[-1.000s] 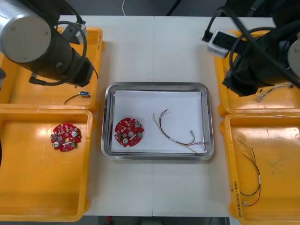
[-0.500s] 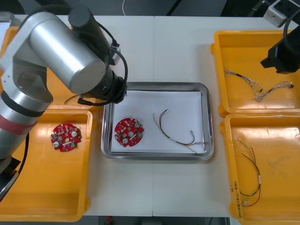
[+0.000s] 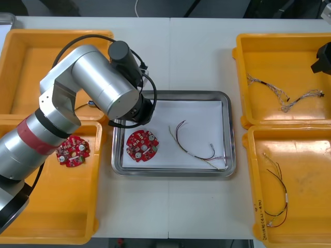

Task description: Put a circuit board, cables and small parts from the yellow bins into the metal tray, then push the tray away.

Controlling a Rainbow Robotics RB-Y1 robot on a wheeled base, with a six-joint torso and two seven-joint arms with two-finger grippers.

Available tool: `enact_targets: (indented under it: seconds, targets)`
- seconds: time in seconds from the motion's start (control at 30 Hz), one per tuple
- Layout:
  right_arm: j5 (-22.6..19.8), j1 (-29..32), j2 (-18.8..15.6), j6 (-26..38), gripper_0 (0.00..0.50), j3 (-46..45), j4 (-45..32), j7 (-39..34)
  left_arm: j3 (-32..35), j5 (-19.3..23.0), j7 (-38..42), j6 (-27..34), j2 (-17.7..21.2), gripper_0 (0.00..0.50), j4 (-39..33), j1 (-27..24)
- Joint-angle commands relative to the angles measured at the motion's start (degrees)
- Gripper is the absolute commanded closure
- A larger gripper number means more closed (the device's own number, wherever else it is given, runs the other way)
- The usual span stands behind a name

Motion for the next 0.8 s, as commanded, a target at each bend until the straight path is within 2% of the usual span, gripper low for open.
enact_targets:
  seconds: [0.03, 0.23, 0.5, 0.57, 0.6, 0.63, 0.67, 0.7, 0.73, 0.77, 0.8]
  targets:
    - [4.1, -4.8, -1.5, 0.2, 0.000, -1.9, 3.8, -3.4, -2.1, -1.3, 0.2, -3.4, -1.9, 0.500, 2.7, -3.0]
    - [11.7, -6.9, 1.2, 0.2, 0.000, -4.6, 6.8, -6.0, -2.9, -2.0, -0.4, -5.2, -2.0, 0.500, 4.5, -3.1]
    - [14.3, -7.1, 2.9, 0.2, 0.000, -6.8, 9.6, -17.0, -3.0, -2.0, -0.6, -5.2, -2.0, 0.497, 4.5, -3.1]
    - [14.3, -7.1, 3.1, 0.2, 0.000, -7.1, 10.7, -21.0, -3.0, -2.2, -0.7, -5.2, -2.0, 0.482, 4.5, -3.0]
    - [14.3, -7.1, 3.2, 0.2, 0.000, -7.3, 11.1, -22.0, -3.0, -2.3, -0.7, -5.2, -1.9, 0.440, 4.5, -3.0]
    - [14.1, -7.1, 3.3, 0.2, 0.000, -7.7, 11.8, -24.2, -3.0, -2.4, -0.6, -5.2, -2.0, 0.284, 4.5, -3.0]
    - [14.0, -7.1, 3.8, 0.2, 0.000, -8.2, 12.2, -26.2, -3.0, -3.0, -0.7, -5.1, -1.9, 0.167, 4.4, -3.0]
    - [14.0, -7.1, 3.9, 0.2, 0.000, -8.4, 12.3, -27.3, -3.0, -3.2, -0.6, -5.2, -1.9, 0.112, 4.4, -3.0]
    - [14.2, -7.1, 4.4, 0.2, 0.000, -8.9, 12.4, -29.5, -3.0, -3.3, -0.5, -5.1, -1.9, 0.021, 4.4, -3.1]
    - [14.3, -7.1, 4.6, 0.2, 0.000, -9.2, 12.9, -31.6, -2.9, -3.7, -0.5, -5.2, -1.9, 0.000, 4.4, -3.1]
    - [14.2, -7.1, 4.7, 0.2, 0.000, -9.4, 13.3, -32.8, -3.0, -3.9, -0.5, -5.1, -2.0, 0.000, 4.5, -3.1]
